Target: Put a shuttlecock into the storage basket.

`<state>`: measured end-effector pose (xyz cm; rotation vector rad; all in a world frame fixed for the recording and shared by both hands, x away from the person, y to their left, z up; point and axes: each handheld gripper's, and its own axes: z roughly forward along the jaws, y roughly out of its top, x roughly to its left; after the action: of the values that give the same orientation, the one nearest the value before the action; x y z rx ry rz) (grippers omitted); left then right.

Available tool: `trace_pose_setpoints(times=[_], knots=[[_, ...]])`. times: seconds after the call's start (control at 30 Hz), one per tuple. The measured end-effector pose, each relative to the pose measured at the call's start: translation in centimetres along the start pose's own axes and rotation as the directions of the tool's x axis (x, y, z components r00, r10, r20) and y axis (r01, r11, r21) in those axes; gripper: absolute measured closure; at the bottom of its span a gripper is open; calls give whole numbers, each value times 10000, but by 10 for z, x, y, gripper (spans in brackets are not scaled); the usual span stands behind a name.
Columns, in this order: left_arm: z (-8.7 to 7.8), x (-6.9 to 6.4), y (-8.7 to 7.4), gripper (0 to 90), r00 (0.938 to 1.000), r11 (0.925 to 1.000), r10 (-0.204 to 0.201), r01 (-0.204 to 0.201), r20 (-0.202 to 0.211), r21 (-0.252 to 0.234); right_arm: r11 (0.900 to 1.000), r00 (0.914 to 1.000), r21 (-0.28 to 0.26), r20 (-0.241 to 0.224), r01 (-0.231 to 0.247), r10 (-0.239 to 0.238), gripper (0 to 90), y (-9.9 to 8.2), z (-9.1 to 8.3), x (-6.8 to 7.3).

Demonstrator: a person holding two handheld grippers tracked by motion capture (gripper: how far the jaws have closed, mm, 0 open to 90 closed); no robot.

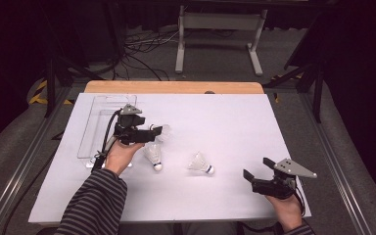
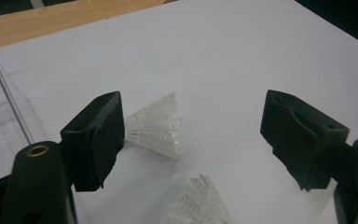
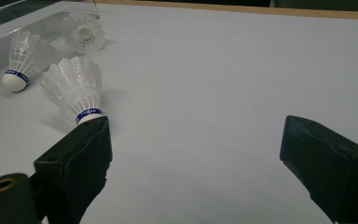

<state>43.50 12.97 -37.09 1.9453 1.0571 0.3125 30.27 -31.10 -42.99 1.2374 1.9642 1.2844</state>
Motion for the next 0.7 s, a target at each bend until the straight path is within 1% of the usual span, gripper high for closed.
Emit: trace_pose_setpoints(times=[0.1,0.13,0.2,0.33,0.4,0.43,0.47,0.5,0.53,0.57,0.7], knots=[[3,-1,3,243,10000,9997,-17,16,34,256,10000,10000,-32,5,36,-36,95,0,0,-1],[3,-1,4,248,9999,9993,65,-62,-76,365,10000,10000,-25,2,33,-33,95,0,0,-1],[5,-1,6,257,10000,9982,50,-47,-41,601,10000,10000,-10,5,9,-9,95,0,0,0],[8,1,9,262,9996,9961,-158,178,-243,862,10000,10000,0,-3,2,-2,95,0,0,0],[10,2,10,263,9994,9951,-244,267,-253,949,10000,10000,7,-12,-9,9,95,0,0,0],[10,3,10,267,9996,9946,-166,190,-243,1017,10000,10000,-7,-28,-12,12,95,0,0,0],[11,3,11,271,9994,9934,-245,269,-238,1111,10000,10000,-4,-30,-16,16,95,0,0,0],[12,3,12,275,9995,9925,-218,243,-221,1199,10000,10000,-6,-18,0,0,95,0,0,0],[13,3,12,276,9996,9902,-293,297,-50,1365,10000,10000,-11,-21,3,-3,95,0,1,0],[14,3,13,276,9996,9884,-273,271,-11,1496,10000,10000,-9,-21,4,-4,95,0,1,0],[17,3,15,293,9996,9851,-271,275,-44,1697,10000,10000,4,-29,4,-4,95,0,1,0]])
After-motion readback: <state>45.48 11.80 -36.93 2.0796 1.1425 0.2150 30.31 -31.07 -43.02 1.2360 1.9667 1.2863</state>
